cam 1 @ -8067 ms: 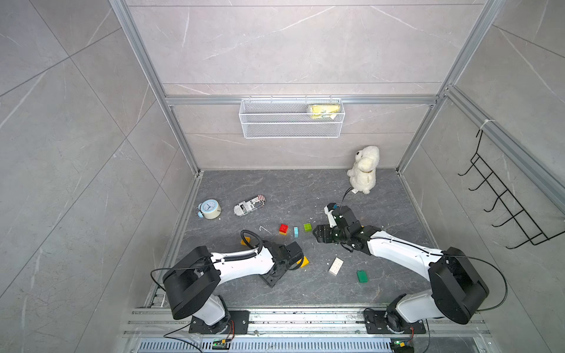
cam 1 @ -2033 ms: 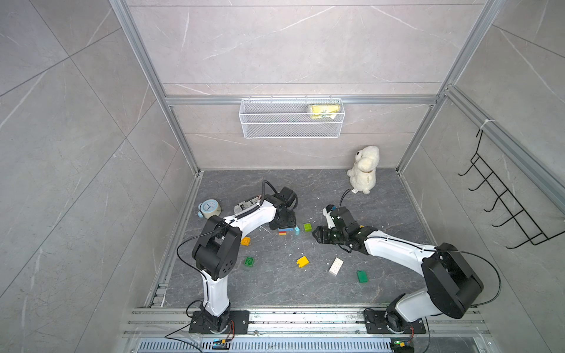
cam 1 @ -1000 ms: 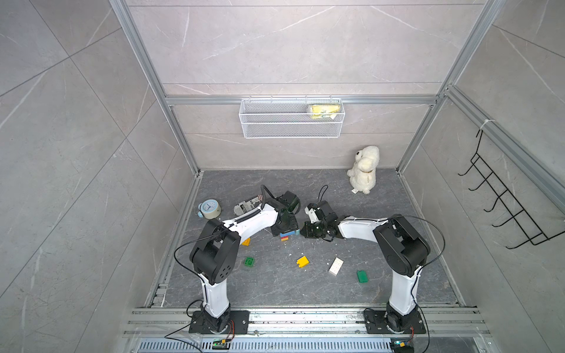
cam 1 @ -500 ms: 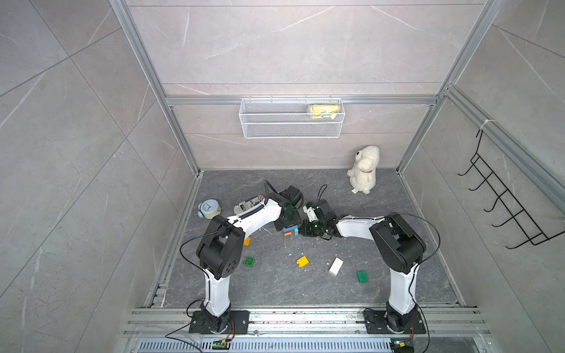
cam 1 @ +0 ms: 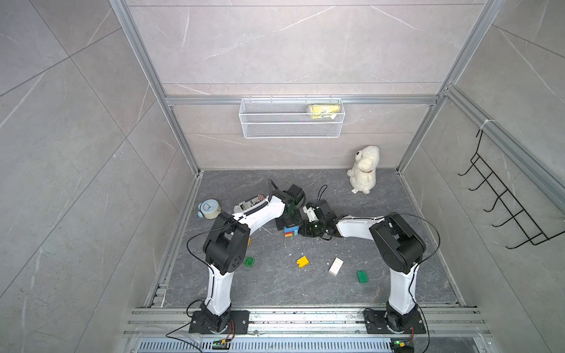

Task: Assemble the letter h with lego
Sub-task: Assemble the lego brick with the lego brick.

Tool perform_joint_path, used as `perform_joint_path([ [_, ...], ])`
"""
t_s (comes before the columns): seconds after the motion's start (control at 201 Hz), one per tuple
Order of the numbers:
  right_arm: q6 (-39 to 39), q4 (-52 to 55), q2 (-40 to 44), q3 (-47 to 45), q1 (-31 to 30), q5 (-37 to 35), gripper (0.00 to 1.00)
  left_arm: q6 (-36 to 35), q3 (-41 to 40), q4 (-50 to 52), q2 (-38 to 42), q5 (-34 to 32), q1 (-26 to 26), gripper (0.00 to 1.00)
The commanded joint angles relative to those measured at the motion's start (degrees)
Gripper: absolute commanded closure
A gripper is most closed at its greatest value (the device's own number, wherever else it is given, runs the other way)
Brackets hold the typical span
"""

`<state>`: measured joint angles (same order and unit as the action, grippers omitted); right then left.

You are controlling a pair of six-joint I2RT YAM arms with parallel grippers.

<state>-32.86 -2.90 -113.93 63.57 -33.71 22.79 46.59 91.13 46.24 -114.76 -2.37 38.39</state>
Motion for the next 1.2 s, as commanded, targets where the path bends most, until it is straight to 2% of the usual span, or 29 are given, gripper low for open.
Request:
perform_joint_path([
  [0.0,-0.57,0.85,-0.24,-0.9,0.01,0.31,0.88,-2.25,2.1,3.4,-1.24,0.82,0.25,1.0],
  [0.403,-0.61,1.02,-0.24,-0.78,0.05,0.41,0.88,-2.66,0.08,2.28,0.85,0.73,0.18,1.0],
  [0.692,-0.65,1.22,-0.33,-0.76,0.05,0.45,0.88,-5.35,2.64,4.84,-2.68,2.37,0.19,1.0],
  [0.956,-0.66,1.21,-0.07,-0.86,0.0,0.33,0.88,-5.38,2.72,8.08,-3.06,-0.8,0.19,1.0],
  [1.195,-0.71,1.39,0.11,-0.98,0.04,-0.03,0.88,-3.43,-0.33,4.98,-0.38,-1.22,0.19,1.0],
])
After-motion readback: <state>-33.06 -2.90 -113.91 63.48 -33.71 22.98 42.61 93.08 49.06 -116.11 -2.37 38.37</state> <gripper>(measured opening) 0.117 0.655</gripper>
